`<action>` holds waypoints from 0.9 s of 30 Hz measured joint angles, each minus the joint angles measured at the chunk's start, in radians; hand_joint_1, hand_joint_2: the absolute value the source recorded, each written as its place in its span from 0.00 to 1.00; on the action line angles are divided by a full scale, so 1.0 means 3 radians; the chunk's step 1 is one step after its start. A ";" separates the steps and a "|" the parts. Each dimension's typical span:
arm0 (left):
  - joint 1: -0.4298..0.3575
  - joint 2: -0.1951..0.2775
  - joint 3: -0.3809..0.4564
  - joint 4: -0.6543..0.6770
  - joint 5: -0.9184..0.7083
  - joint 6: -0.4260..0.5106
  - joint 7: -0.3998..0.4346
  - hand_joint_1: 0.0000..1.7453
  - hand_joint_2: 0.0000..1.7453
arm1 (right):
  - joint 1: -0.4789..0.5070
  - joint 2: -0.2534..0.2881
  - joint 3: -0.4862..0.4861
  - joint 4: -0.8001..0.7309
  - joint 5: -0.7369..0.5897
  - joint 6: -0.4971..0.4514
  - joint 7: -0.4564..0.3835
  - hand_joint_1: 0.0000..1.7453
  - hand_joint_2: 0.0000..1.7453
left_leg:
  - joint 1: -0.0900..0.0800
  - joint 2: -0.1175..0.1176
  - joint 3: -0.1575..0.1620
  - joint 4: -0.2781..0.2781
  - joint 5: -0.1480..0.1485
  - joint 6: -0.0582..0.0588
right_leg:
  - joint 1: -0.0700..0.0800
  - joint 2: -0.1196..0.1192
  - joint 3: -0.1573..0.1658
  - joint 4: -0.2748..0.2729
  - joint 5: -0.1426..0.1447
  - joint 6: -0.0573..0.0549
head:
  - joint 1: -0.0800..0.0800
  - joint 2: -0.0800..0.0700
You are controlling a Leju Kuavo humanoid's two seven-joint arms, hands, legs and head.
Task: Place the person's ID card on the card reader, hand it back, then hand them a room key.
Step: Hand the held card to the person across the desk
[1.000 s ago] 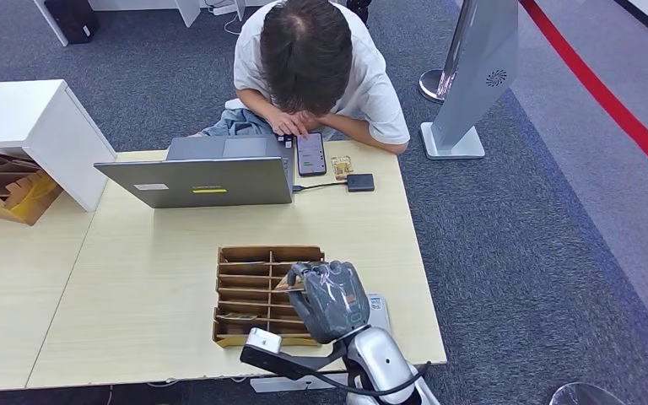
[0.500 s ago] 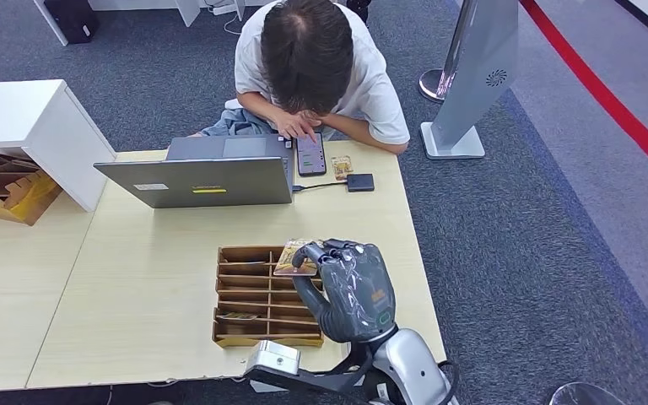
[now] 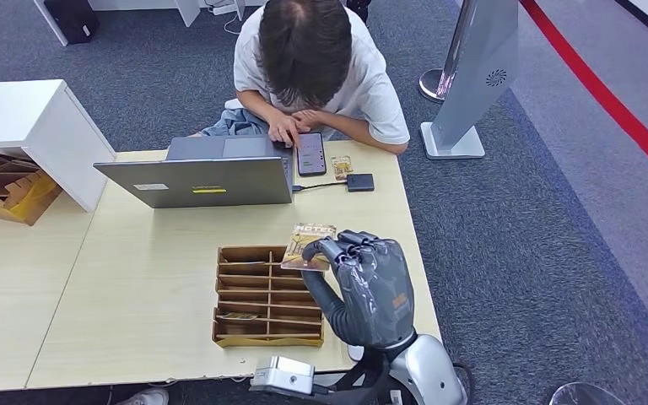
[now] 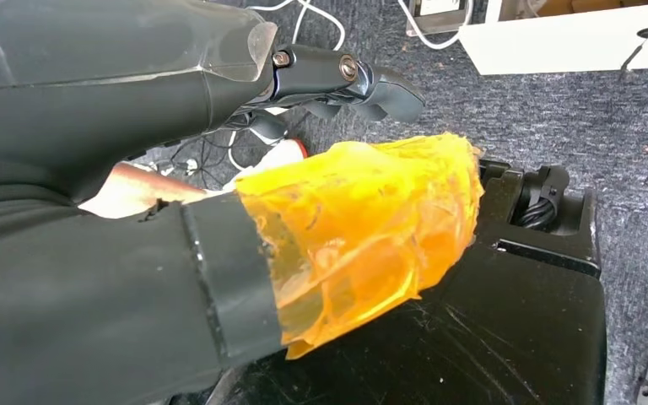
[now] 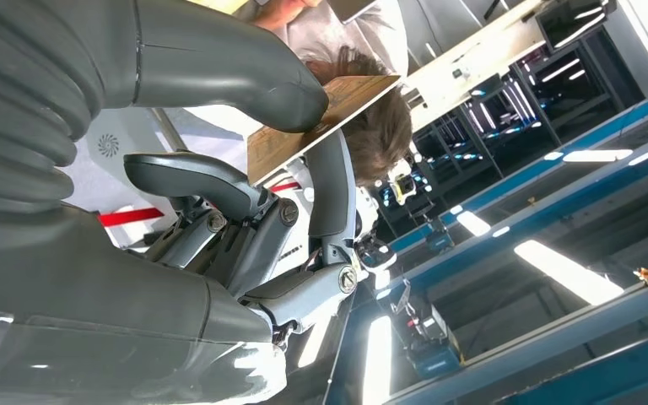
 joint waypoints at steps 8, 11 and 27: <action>-0.0018 -0.0002 0.0000 0.0000 -0.0037 -0.0005 -0.0006 0.00 0.00 | -0.0243 -0.0001 0.0030 0.0150 0.0099 0.0009 0.0124 1.00 1.00 | 0.0000 0.0001 0.0000 0.0000 0.0000 0.0000 | 0.0000 0.0001 0.0000 0.0000 0.0000 0.0000 | 0.0000 0.0000; -0.0019 -0.0003 0.0000 0.0000 -0.0039 -0.0005 -0.0007 0.00 0.00 | -0.0268 -0.0001 0.0033 0.0183 0.0100 0.0014 0.0125 1.00 1.00 | 0.0000 0.0001 0.0000 0.0000 0.0000 0.0000 | 0.0000 0.0001 0.0000 0.0000 0.0000 0.0000 | 0.0000 0.0000; -0.0055 -0.0009 0.0000 -0.0064 -0.0190 -0.0033 -0.0074 0.00 0.00 | -0.0663 0.0015 -0.0153 0.0678 0.0311 0.0197 0.0413 1.00 1.00 | 0.0000 0.0001 -0.0001 0.0001 0.0001 -0.0001 | 0.0000 0.0002 -0.0001 0.0000 0.0003 -0.0001 | 0.0000 0.0000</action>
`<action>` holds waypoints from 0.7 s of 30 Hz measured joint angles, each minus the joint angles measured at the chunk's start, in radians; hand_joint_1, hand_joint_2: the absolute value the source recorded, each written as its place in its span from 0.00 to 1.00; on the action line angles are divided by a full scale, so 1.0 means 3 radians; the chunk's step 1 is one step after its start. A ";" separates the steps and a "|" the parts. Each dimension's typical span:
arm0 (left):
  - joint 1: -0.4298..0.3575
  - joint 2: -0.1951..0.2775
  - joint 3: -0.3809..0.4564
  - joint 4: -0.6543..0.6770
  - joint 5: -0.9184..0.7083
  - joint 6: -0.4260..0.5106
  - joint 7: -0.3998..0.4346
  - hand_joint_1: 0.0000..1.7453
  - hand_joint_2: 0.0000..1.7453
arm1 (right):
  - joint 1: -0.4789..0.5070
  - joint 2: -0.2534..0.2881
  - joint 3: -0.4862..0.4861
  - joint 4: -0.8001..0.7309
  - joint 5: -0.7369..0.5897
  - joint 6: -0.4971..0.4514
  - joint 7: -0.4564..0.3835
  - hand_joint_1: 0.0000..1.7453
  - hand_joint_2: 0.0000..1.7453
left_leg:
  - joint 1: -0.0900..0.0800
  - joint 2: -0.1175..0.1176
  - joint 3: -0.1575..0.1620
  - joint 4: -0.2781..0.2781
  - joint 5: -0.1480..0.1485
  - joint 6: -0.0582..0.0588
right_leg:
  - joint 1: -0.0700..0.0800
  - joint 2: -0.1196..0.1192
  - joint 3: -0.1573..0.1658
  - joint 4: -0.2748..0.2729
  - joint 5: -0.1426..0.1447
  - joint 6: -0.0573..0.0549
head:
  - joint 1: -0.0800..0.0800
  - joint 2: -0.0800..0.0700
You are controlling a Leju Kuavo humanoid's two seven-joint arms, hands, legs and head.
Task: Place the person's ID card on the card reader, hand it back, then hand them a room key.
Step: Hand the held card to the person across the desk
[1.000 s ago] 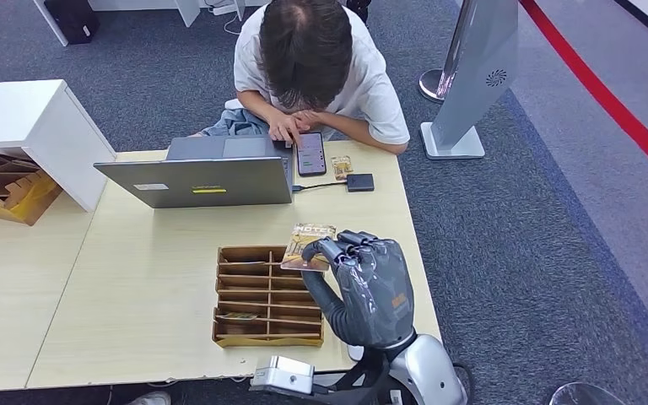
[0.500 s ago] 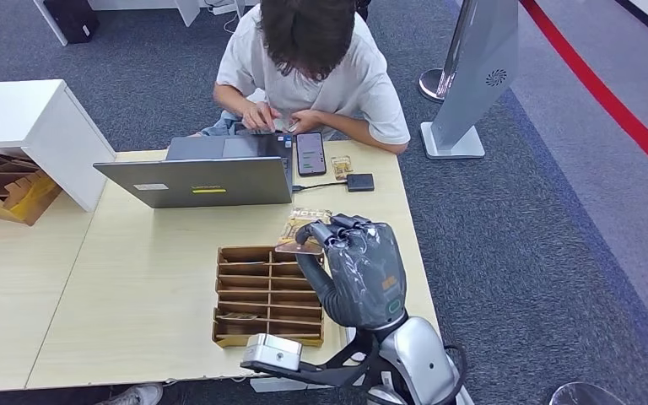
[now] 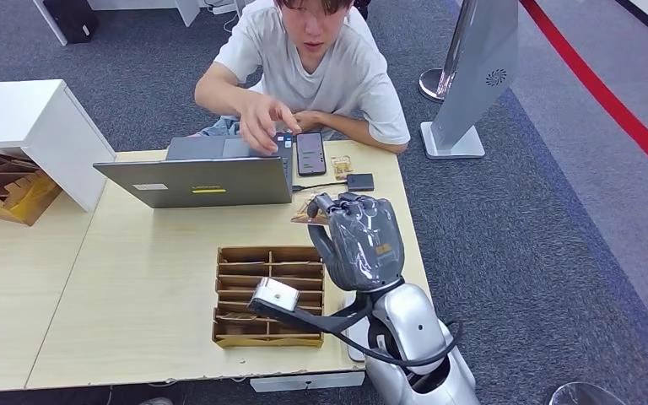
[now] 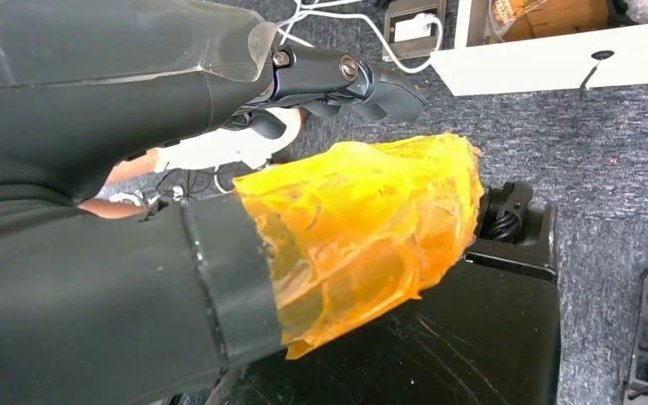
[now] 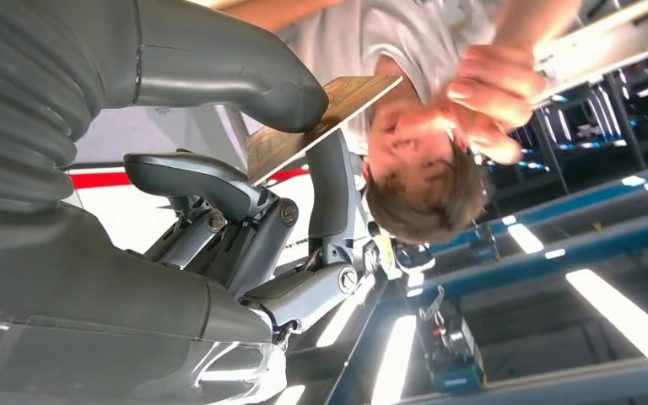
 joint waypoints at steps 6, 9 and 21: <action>-0.0013 -0.0001 0.0000 -0.0017 -0.0129 -0.0060 0.0016 0.00 0.00 | -0.0120 0.0042 -0.0081 0.0236 0.0122 0.0122 0.0096 1.00 1.00 | 0.0000 0.0000 0.0000 0.0000 0.0000 0.0000 | 0.0000 0.0001 -0.0001 0.0000 0.0000 0.0000 | 0.0000 0.0000; -0.0019 -0.0001 0.0000 -0.0022 -0.0193 -0.0090 0.0034 0.00 0.00 | -0.0165 0.0063 -0.0110 0.0333 0.0184 0.0184 0.0137 1.00 1.00 | 0.0000 0.0000 0.0000 0.0000 0.0000 0.0000 | 0.0000 0.0001 -0.0001 0.0000 0.0000 0.0000 | 0.0000 0.0000; -0.0025 -0.0001 0.0000 -0.0046 -0.0259 -0.0112 0.0069 0.00 0.00 | -0.0248 0.0127 -0.0156 0.0486 0.0227 0.0250 0.0171 1.00 1.00 | 0.0000 0.0000 -0.0001 0.0000 0.0000 0.0000 | 0.0000 0.0001 -0.0001 0.0000 0.0000 0.0000 | 0.0000 0.0000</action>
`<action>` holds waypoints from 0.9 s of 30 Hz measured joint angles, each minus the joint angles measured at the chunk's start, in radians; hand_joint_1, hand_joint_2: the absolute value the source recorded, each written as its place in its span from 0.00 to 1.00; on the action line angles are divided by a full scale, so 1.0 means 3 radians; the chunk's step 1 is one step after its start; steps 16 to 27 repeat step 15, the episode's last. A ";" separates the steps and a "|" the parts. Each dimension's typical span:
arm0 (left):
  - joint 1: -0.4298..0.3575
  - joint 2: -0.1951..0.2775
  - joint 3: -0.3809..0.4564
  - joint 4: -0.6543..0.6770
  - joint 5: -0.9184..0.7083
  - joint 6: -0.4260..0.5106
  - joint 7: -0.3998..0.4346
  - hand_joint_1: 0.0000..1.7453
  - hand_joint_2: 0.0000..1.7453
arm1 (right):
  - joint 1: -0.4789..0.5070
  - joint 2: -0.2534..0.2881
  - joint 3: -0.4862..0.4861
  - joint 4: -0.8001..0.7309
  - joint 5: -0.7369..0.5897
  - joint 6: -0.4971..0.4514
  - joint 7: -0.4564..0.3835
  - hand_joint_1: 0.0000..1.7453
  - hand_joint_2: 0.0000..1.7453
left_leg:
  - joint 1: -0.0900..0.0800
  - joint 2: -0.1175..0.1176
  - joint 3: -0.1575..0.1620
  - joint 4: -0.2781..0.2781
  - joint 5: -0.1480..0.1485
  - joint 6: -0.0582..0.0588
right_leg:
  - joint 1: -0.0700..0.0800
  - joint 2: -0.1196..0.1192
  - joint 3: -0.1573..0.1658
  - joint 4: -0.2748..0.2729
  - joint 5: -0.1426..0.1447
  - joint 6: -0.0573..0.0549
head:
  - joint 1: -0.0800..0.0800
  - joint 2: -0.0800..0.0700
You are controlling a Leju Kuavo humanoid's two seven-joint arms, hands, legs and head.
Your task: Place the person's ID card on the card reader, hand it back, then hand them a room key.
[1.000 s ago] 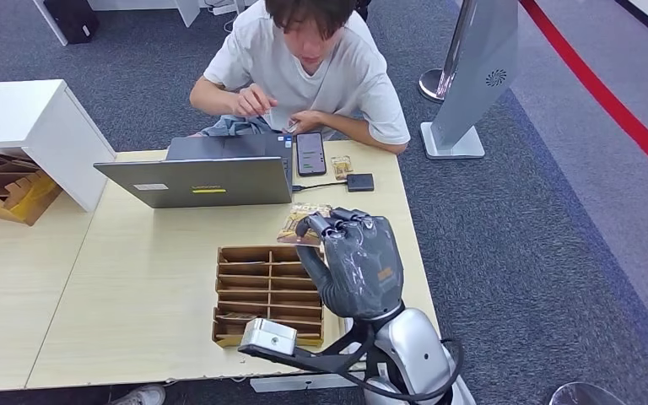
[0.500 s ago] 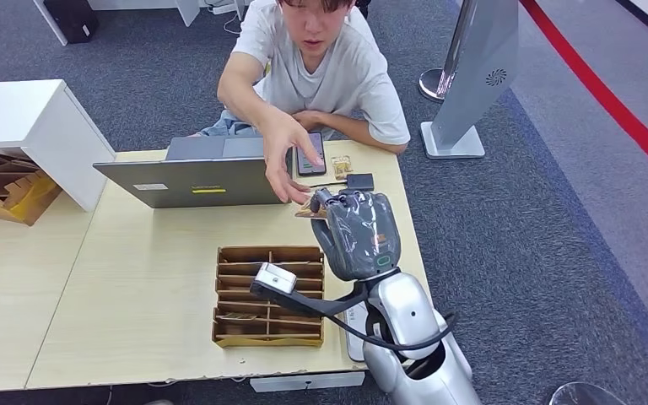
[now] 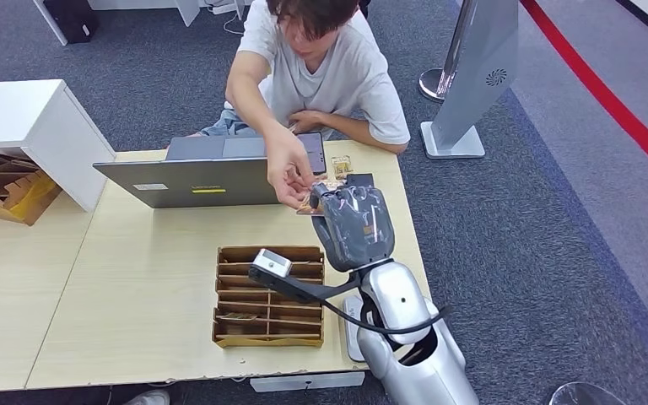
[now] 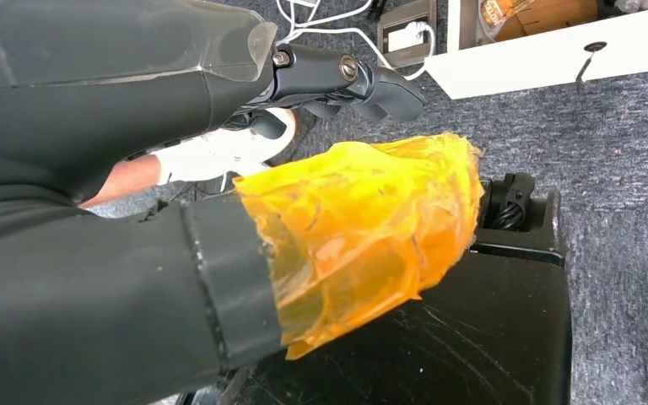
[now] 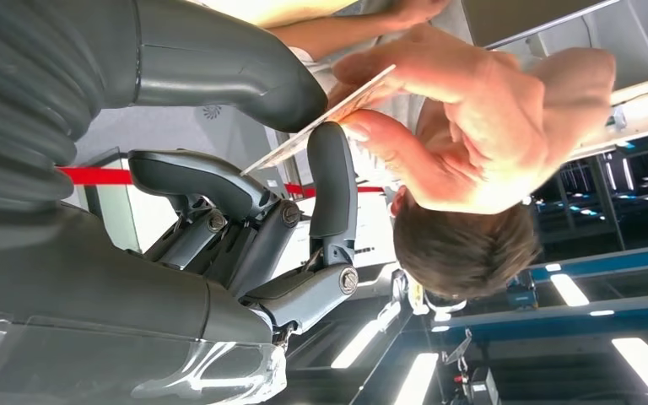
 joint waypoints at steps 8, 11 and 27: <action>-0.0001 0.0000 0.0000 0.0000 0.0000 0.0000 0.0000 0.00 0.00 | -0.0009 0.0007 -0.0007 0.0027 0.0000 0.0000 0.0000 1.00 1.00 | 0.0000 0.0000 0.0000 0.0000 0.0000 0.0000 | 0.0000 0.0000 0.0000 0.0000 0.0000 0.0000 | 0.0000 0.0000; -0.0001 0.0000 0.0000 0.0000 -0.0001 -0.0001 0.0000 0.00 0.00 | -0.0016 0.0008 -0.0007 0.0035 0.0000 0.0000 0.0000 1.00 1.00 | 0.0000 0.0000 0.0000 0.0000 0.0000 0.0000 | 0.0000 0.0000 0.0000 0.0000 0.0000 0.0000 | 0.0000 0.0000; -0.0004 0.0001 0.0000 -0.0001 -0.0007 -0.0012 0.0001 0.00 0.00 | -0.0023 0.0012 -0.0008 0.0042 -0.0004 0.0004 0.0000 0.32 1.00 | 0.0000 0.0000 0.0000 0.0000 0.0000 0.0000 | 0.0000 0.0000 0.0000 0.0000 0.0000 0.0000 | 0.0000 0.0000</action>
